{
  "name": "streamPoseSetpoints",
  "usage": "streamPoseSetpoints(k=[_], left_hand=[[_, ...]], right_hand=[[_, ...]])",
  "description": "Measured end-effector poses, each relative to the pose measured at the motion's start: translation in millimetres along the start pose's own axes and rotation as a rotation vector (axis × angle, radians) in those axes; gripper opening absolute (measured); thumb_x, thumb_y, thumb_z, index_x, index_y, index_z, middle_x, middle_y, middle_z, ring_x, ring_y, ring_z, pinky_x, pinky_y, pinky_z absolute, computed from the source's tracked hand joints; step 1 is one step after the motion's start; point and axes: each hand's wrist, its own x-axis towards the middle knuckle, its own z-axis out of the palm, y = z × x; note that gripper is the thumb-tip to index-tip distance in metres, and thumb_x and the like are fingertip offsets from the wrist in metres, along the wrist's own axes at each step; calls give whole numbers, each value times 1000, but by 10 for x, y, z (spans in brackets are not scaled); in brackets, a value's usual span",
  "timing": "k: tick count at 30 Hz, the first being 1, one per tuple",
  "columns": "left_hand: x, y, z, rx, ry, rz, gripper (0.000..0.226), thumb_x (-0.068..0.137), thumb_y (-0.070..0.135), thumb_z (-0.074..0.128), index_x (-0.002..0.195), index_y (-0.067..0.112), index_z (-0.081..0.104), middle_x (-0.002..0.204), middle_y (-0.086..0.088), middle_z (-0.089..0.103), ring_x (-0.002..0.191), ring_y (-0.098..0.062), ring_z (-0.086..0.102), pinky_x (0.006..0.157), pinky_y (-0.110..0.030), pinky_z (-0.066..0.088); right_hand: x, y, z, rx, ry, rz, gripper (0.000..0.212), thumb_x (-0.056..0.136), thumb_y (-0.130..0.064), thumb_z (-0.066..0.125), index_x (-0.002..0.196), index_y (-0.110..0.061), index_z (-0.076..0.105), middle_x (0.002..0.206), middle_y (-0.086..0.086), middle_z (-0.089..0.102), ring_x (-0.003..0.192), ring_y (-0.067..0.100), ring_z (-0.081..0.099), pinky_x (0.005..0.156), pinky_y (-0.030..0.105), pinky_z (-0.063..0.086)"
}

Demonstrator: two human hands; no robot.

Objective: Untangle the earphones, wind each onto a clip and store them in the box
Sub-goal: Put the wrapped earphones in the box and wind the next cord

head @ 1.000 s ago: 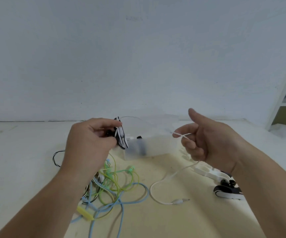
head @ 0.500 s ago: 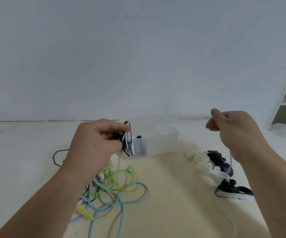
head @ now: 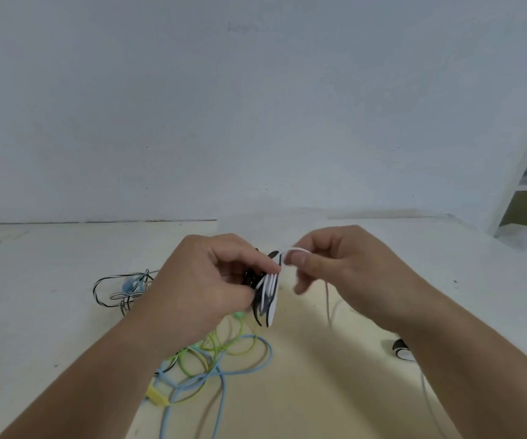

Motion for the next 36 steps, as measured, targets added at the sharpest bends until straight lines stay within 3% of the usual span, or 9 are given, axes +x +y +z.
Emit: streamPoseSetpoints(k=[2,5,7,10,14,19,27,31,36], left_hand=[[-3,-1,14,0,-33,-11,42,54,-9,62,78,19,81,81,-2,70,77,-21,69,71,-28,55],[-15,2,48,-10,-80,-9,44,54,-11,61,77,21,81,79,-1,70,75,-20,68,67,-26,54],[-19,8,59,-28,-79,8,44,54,-12,61,77,20,81,79,-1,70,76,-19,67,68,-26,53],[-16,52,50,-77,-15,49,41,56,-13,62,80,13,80,80,-3,70,77,-17,67,69,-23,52],[7,45,15,-198,150,27,42,58,-11,64,87,16,78,81,-12,67,74,-19,66,67,-25,53],[27,-23,22,-102,298,-32,46,64,-20,69,90,17,73,76,2,65,67,-14,66,65,-24,52],[20,-34,83,139,330,9,36,58,13,73,89,32,73,75,9,68,70,-10,68,74,-20,56],[-6,-52,123,367,289,85,39,64,4,80,90,33,73,78,14,67,74,-7,67,75,-17,54],[-45,-53,189,436,136,108,42,67,0,76,93,34,72,81,14,67,78,-8,66,77,-26,54]], right_hand=[[22,40,-23,97,91,27,22,96,-17,61,78,-14,72,58,-2,59,58,19,48,66,36,49],[45,38,-47,305,95,80,30,99,-12,55,74,-14,73,57,-3,39,51,15,32,52,26,36],[64,55,-42,377,90,156,31,99,-11,55,73,-13,72,55,-5,35,49,13,25,47,23,26],[78,98,-24,275,72,265,30,97,-14,56,73,-14,73,53,-6,37,46,12,28,46,23,25],[28,86,44,60,-124,276,30,98,-21,53,79,-11,75,53,-8,42,49,13,31,50,25,26],[-65,32,200,109,-459,106,34,105,-25,47,97,-4,74,65,7,35,57,18,25,55,33,19],[-60,-20,115,156,-516,41,32,94,-32,52,85,-12,75,60,2,31,56,16,24,52,26,21],[-72,-72,95,171,-435,-5,29,91,-28,55,78,-10,73,55,-3,33,53,13,26,51,22,24],[-59,-104,2,134,-64,-29,27,86,-26,59,66,-10,70,52,-1,31,51,16,27,50,26,23]])
